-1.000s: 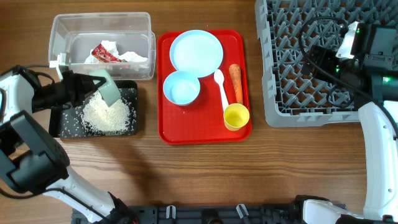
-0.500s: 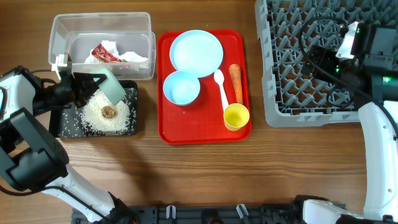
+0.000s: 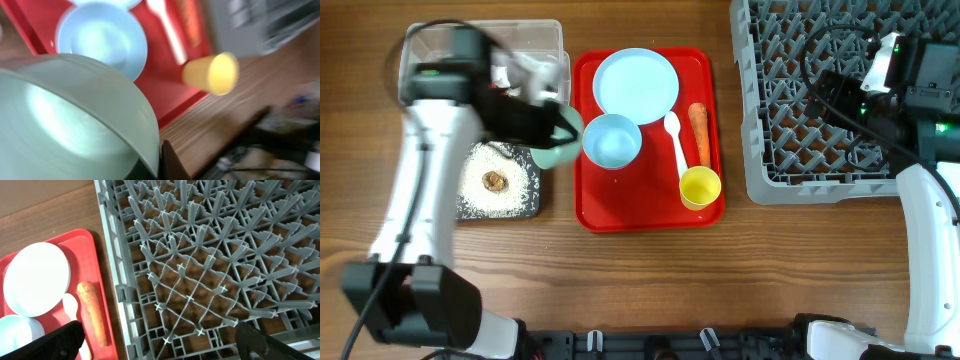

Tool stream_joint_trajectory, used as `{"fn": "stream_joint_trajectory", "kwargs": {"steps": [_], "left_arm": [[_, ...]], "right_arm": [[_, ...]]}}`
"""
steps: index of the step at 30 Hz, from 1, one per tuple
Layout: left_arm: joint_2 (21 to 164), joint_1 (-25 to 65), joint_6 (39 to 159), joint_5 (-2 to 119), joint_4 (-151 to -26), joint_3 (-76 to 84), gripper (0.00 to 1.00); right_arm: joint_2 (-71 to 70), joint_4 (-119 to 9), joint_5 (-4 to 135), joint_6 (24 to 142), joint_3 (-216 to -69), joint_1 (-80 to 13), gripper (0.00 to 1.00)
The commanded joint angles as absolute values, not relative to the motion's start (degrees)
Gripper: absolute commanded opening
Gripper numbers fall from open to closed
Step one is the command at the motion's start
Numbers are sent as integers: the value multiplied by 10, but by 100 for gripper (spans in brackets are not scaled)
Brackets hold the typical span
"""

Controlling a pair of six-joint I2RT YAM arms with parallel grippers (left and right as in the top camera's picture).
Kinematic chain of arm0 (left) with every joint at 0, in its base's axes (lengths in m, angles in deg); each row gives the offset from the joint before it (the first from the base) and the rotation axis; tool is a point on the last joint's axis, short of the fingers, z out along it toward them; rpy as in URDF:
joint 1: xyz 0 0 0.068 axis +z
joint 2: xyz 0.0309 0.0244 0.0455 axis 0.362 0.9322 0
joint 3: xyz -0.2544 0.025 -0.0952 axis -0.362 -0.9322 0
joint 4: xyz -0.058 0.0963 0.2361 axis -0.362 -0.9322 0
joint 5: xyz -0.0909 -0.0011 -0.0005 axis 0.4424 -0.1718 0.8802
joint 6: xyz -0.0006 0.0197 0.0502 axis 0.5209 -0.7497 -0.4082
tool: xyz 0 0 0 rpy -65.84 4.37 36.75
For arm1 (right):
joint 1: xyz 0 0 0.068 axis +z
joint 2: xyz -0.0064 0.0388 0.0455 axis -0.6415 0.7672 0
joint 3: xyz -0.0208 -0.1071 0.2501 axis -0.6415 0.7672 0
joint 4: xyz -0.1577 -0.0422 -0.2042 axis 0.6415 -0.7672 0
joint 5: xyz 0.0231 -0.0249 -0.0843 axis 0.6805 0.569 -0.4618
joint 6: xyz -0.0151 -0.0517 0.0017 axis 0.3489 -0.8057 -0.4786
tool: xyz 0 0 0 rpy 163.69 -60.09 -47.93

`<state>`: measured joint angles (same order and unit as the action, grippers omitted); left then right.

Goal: Sort waste into correct bins and load items into the dishwasher rack
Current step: 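Place the green bowl back on the red tray and release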

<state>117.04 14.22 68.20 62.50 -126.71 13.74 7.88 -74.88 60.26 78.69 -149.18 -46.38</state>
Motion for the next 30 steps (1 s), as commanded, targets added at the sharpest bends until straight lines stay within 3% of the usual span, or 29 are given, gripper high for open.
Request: {"fn": "stream_joint_trajectory", "kwargs": {"steps": [1, 7, 11, 18, 30], "left_arm": [[1182, 20, 819, 394, -1258, 138, 4], [1234, -115, 884, 322, -1241, 134, 4], [1295, -151, 905, 308, -1233, 133, 4], [1372, -168, 906, 308, -1215, 133, 4], [1382, -168, 907, 308, -1238, 132, 6]], "right_arm": [[80, -749, 608, 780, -1494, -465, 100], [80, -748, 608, 780, -1494, -465, 100], [80, -747, 608, 780, -1494, -465, 100], [80, -748, 608, 779, -1494, -465, 100], [80, -748, 608, 780, -1494, -465, 100]]}}
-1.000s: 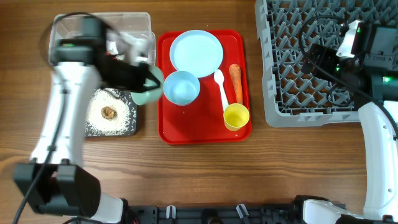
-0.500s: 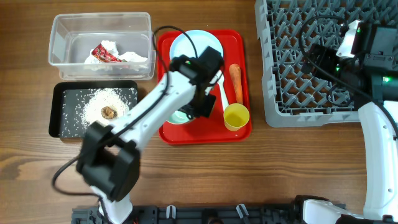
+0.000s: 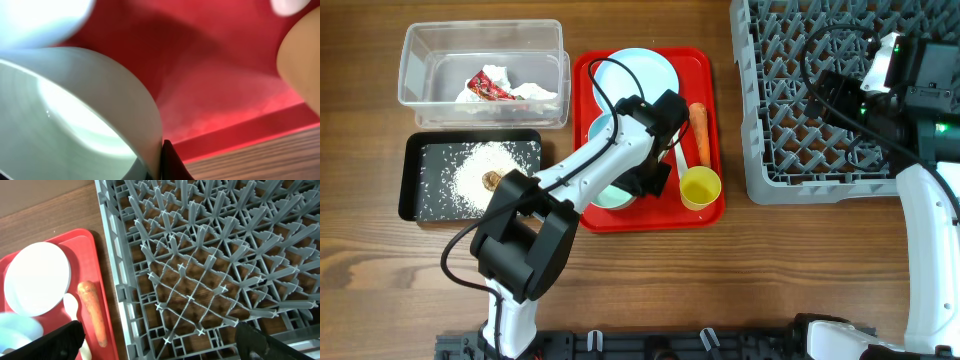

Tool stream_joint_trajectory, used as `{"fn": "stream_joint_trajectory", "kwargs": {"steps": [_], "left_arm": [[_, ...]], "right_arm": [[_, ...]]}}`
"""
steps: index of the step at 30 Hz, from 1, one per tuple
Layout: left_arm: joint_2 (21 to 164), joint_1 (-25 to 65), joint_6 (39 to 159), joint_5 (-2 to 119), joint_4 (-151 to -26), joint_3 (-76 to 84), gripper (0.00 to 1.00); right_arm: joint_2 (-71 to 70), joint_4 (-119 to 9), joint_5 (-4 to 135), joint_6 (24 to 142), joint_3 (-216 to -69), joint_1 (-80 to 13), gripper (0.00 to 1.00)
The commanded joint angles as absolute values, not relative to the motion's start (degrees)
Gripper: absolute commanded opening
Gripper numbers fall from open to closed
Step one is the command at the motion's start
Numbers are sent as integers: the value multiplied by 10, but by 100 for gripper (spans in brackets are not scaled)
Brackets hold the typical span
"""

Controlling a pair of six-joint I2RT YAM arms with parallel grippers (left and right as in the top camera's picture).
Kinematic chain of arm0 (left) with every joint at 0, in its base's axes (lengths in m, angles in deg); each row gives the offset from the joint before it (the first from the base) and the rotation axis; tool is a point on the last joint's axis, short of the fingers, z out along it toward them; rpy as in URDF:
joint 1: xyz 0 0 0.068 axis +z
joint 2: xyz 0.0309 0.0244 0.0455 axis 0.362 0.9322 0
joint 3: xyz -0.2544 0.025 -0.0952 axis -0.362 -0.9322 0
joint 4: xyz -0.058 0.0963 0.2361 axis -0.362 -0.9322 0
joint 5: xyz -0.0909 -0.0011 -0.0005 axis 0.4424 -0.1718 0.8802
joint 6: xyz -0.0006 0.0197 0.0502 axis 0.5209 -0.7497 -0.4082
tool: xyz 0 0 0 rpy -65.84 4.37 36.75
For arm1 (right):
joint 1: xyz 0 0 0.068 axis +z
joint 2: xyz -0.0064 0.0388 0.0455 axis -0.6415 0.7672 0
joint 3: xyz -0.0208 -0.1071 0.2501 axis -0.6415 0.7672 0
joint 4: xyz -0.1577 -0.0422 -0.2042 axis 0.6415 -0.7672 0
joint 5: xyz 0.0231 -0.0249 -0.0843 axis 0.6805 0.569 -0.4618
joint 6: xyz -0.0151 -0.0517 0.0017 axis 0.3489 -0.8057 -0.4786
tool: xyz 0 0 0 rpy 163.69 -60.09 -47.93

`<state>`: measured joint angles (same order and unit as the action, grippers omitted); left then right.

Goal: Sort waste into correct bins and load items into the dishwasher rack
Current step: 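Place the green bowl back on the red tray and release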

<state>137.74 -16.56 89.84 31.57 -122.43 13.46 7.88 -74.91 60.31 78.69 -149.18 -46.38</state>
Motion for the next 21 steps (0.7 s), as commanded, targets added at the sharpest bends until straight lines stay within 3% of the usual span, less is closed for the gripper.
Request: {"fn": "stream_joint_trajectory", "kwargs": {"steps": [1, 5, 7, 10, 16, 21], "left_arm": [[1382, -168, 907, 308, -1250, 132, 8], [1382, -168, 919, 308, -1290, 132, 16], [1382, -168, 919, 308, -1283, 132, 31], [1382, -168, 919, 306, -1250, 133, 47], [1375, -168, 919, 282, -1263, 212, 50], [1373, -173, 918, 291, -1236, 280, 72]], "right_arm": [[80, -748, 608, 779, -1494, -465, 100], [80, -747, 608, 780, -1494, -465, 100], [80, -745, 608, 780, -1494, -465, 100], [80, -742, 608, 780, -1494, -465, 100], [84, -742, 608, 779, -1494, -465, 100], [93, -749, 619, 779, -1494, -465, 100]]}}
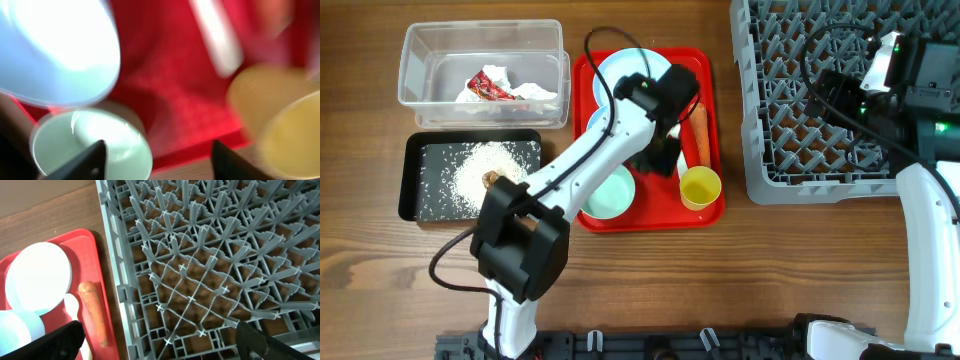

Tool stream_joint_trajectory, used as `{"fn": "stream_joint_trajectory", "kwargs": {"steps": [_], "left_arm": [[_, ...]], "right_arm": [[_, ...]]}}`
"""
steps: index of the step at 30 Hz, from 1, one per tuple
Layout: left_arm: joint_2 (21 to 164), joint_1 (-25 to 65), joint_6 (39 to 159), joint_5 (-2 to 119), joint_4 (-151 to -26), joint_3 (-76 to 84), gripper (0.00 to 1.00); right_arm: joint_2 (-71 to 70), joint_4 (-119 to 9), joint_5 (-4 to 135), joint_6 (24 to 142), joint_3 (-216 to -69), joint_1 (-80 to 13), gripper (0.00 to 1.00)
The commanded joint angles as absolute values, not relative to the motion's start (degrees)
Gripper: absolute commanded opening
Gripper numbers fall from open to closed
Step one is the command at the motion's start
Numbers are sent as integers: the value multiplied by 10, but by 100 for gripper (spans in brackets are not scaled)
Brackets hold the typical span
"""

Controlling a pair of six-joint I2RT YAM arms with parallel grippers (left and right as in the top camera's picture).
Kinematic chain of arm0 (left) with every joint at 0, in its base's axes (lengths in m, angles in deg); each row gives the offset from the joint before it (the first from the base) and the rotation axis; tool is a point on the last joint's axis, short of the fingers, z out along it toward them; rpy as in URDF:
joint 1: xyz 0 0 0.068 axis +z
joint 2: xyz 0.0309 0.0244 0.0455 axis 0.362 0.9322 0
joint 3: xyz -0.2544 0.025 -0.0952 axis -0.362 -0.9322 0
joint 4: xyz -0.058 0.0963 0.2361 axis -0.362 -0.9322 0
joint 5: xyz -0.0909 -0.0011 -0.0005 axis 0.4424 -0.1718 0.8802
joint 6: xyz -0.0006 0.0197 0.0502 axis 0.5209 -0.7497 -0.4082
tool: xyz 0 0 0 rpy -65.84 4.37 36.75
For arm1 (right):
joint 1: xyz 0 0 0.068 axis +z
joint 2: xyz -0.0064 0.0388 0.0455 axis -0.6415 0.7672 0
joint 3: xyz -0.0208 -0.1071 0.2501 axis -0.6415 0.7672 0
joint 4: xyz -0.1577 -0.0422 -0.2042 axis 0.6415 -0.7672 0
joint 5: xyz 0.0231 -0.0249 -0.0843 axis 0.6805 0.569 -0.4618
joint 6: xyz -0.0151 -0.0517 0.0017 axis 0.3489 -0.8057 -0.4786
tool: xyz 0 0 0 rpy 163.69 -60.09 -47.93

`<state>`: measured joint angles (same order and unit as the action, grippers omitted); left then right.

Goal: Sort waste into correct bins and load items into the dishwasher rack
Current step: 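Place the green bowl back on the red tray and release, then grasp the yellow cup on the red tray with the left gripper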

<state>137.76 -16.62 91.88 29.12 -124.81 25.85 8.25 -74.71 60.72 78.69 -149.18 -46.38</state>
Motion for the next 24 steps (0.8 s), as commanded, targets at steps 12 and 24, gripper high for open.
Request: {"fn": "stream_joint_trajectory", "kwargs": {"steps": [12, 24], "left_arm": [[1349, -144, 921, 380, -1227, 308, 82], [1349, -156, 886, 415, -1242, 308, 82]], "right_arm": [[95, -758, 673, 764, -1494, -465, 100], [95, -762, 677, 764, -1494, -465, 100]]}}
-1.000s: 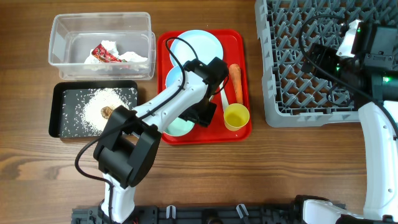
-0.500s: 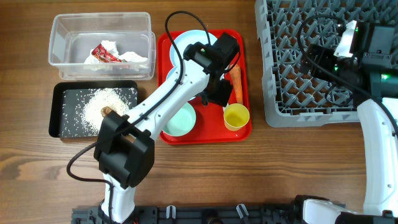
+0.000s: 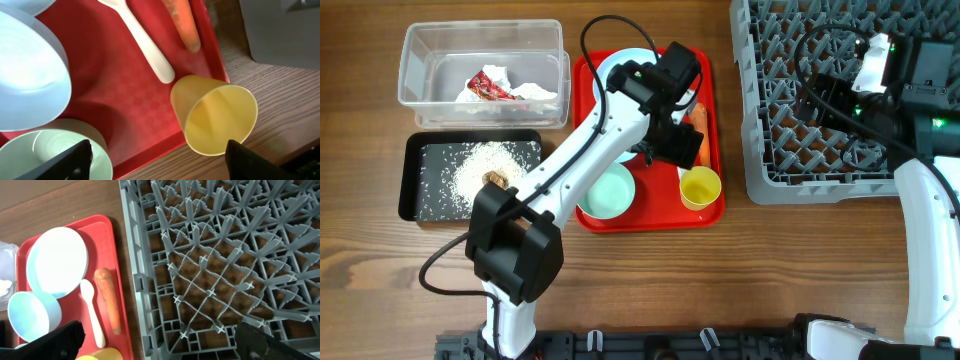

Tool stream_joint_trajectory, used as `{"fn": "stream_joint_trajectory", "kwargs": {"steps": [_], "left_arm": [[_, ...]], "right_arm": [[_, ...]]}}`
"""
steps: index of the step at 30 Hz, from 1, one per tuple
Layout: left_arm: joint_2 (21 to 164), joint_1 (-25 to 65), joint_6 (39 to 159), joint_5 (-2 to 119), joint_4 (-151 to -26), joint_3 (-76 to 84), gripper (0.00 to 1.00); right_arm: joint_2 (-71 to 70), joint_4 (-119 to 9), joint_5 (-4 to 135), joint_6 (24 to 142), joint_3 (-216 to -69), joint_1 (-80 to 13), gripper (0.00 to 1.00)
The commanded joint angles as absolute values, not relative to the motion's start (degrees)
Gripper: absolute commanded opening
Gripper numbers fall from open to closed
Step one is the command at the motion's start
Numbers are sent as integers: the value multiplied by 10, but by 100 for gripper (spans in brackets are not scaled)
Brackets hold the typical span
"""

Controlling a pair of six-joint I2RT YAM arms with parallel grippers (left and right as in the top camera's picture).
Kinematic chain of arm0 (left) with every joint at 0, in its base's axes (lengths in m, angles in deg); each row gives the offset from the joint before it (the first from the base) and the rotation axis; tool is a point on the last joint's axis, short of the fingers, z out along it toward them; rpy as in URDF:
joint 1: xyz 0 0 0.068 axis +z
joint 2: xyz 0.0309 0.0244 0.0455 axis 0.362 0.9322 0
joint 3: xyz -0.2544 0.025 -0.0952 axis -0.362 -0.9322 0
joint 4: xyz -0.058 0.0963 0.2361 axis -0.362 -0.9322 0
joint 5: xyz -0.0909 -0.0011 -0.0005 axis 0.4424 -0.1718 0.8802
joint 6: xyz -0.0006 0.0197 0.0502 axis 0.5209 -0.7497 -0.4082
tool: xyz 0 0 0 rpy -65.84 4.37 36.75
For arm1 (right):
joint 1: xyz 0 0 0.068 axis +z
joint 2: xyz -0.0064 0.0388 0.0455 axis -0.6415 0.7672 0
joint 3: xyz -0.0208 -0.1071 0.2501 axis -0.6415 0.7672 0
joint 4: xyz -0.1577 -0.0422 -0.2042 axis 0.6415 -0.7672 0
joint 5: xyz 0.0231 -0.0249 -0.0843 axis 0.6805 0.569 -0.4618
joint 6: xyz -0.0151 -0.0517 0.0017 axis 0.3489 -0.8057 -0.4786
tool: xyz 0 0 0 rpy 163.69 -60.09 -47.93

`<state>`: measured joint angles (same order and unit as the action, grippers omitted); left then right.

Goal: Sort waste into correct bins and load items into the dishwasher rack
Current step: 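Grasp the yellow cup on the red tray with the left gripper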

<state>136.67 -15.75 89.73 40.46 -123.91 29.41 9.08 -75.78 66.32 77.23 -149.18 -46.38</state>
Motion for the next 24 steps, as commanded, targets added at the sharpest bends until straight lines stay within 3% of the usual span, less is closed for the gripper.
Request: {"fn": "stream_joint_trajectory", "kwargs": {"steps": [1, 6, 10, 15, 24], "left_arm": [[1349, -154, 887, 415, -1241, 308, 81], [1341, -117, 921, 422, -1238, 308, 80], [1340, -97, 918, 453, -1153, 308, 96], [1339, -86, 933, 452, -1102, 308, 97], [1256, 28, 951, 477, -1173, 312, 88]], "right_arm": [[95, -767, 684, 764, -1494, -465, 100], [95, -784, 708, 764, -1493, -465, 100], [95, -779, 710, 764, -1493, -465, 99], [95, -784, 744, 764, -1493, -465, 100], [96, -795, 757, 766, -1452, -379, 100]]}}
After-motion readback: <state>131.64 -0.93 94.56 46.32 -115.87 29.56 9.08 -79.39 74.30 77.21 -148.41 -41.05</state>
